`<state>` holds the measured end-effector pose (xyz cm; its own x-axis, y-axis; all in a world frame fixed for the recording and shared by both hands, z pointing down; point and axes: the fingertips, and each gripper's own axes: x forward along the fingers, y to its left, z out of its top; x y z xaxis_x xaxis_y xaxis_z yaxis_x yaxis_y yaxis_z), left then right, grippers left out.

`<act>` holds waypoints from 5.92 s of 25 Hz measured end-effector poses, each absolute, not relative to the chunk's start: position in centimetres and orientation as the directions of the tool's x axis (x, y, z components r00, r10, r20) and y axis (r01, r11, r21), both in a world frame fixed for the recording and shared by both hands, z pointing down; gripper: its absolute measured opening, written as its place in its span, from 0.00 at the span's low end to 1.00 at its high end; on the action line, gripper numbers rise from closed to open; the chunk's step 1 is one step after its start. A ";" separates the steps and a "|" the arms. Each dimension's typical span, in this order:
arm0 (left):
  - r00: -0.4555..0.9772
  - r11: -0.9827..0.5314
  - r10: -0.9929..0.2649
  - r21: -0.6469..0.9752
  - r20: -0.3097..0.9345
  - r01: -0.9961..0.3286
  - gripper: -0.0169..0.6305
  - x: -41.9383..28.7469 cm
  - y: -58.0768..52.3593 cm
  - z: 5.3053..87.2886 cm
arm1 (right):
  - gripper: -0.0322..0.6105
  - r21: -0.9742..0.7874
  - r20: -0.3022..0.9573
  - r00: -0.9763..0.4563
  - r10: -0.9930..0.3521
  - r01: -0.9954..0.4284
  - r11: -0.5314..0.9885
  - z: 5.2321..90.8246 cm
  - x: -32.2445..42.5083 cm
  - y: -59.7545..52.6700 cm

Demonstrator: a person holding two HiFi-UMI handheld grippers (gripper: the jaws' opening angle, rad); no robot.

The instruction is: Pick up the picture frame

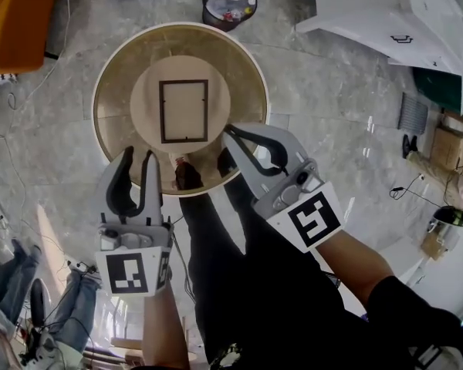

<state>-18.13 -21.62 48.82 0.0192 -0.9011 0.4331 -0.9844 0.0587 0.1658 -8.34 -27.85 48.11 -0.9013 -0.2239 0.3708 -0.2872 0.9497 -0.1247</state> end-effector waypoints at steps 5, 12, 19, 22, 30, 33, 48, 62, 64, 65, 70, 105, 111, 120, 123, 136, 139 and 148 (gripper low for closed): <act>0.029 0.091 -0.861 0.210 0.508 -0.974 0.29 -18.1 -21.3 58.0 | 0.05 -0.117 0.389 -0.889 -0.240 -0.306 0.945 52.7 -7.5 -28.0; 0.054 0.092 -0.781 0.200 0.623 -0.975 0.30 -18.4 -21.4 68.4 | 0.24 -0.239 0.483 -0.848 -0.220 -0.369 0.898 62.7 -7.3 -28.0; 0.084 0.085 -0.715 0.205 0.694 -0.975 0.31 -18.6 -21.5 76.8 | 0.26 -0.246 0.575 -0.784 -0.236 -0.440 0.863 71.7 -7.9 -28.1; 0.095 0.082 -0.678 0.203 0.729 -0.976 0.31 -19.0 -21.5 80.6 | 0.26 -0.233 0.593 -0.762 -0.259 -0.471 0.851 75.1 -7.7 -28.8; 0.115 0.146 -0.577 0.241 0.809 -0.960 0.31 -19.5 -21.0 88.4 | 0.26 -0.243 0.641 -0.738 -0.211 -0.456 0.856 79.5 -7.4 -28.0; 0.114 0.156 -0.548 0.236 0.828 -0.959 0.30 -19.5 -21.4 89.9 | 0.26 -0.246 0.640 -0.740 -0.206 -0.452 0.858 79.8 -6.9 -28.1; 0.119 0.077 -0.527 0.187 0.841 -0.979 0.14 -18.7 -22.6 89.1 | 0.26 -0.226 0.629 -0.754 -0.191 -0.412 0.883 79.2 -7.1 -29.5; 0.152 -0.314 -0.551 -0.035 0.820 -0.949 0.11 -15.1 -24.1 83.5 | 0.36 0.029 0.797 -0.502 0.337 0.589 0.808 79.0 -15.5 -26.7; 0.159 -0.358 -0.549 -0.059 0.820 -0.932 0.11 -14.6 -24.2 83.3 | 0.36 0.036 0.852 -0.379 0.360 0.729 0.683 80.2 -15.0 -26.2; 0.163 -0.382 -0.548 -0.072 0.820 -0.921 0.11 -14.3 -24.2 83.2 | 0.36 0.022 0.874 -0.316 0.368 0.784 0.621 80.9 -14.7 -25.7; 0.185 -0.508 -0.540 -0.142 0.821 -0.850 0.11 -12.6 -24.2 82.6 | 0.36 -0.049 0.920 -0.123 0.372 0.906 0.420 83.4 -14.0 -23.5; 0.144 -0.196 -0.637 0.021 0.757 -0.980 0.08 -12.8 -18.5 68.6 | 0.15 -0.485 0.732 -0.320 0.602 0.377 0.789 71.0 -11.2 -25.7; 0.104 -0.141 -0.685 0.009 0.721 -0.990 0.08 -13.6 -19.6 62.4 | 0.15 -0.595 0.608 -0.564 0.559 0.141 0.791 64.3 -11.1 -27.8; 0.045 -0.074 -0.768 -0.020 0.639 -0.997 0.08 -16.0 -22.2 53.7 | 0.15 -0.650 0.459 -0.799 0.388 -0.005 0.759 54.3 -11.1 -30.4; 0.035 -0.053 -0.780 -0.011 0.625 -0.999 0.08 -16.4 -22.2 51.4 | 0.15 -0.660 0.430 -0.832 0.351 -0.025 0.751 51.6 -10.6 -30.2; 0.021 -0.021 -0.834 0.006 0.551 -1.000 0.08 -18.3 -19.2 41.7 | 0.15 -0.703 0.235 -0.961 0.146 -0.065 0.708 38.6 -9.2 -29.9; 0.025 -0.021 -0.863 0.013 0.504 -1.000 0.08 -18.3 -19.1 38.6 | 0.15 -0.726 0.164 -0.982 0.095 -0.055 0.686 35.2 -8.8 -29.6; -0.014 0.018 -0.953 0.011 0.304 -1.000 0.08 -19.9 -21.3 27.8 | 0.15 -0.622 0.075 -0.994 -0.080 -0.109 0.775 26.0 -8.2 -30.7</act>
<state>-19.90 -21.28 27.80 -0.0140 -0.9526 0.3040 -0.9998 0.0183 0.0113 -8.23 -30.67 25.99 -0.9940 -0.0799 0.0747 -0.1091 0.7751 -0.6223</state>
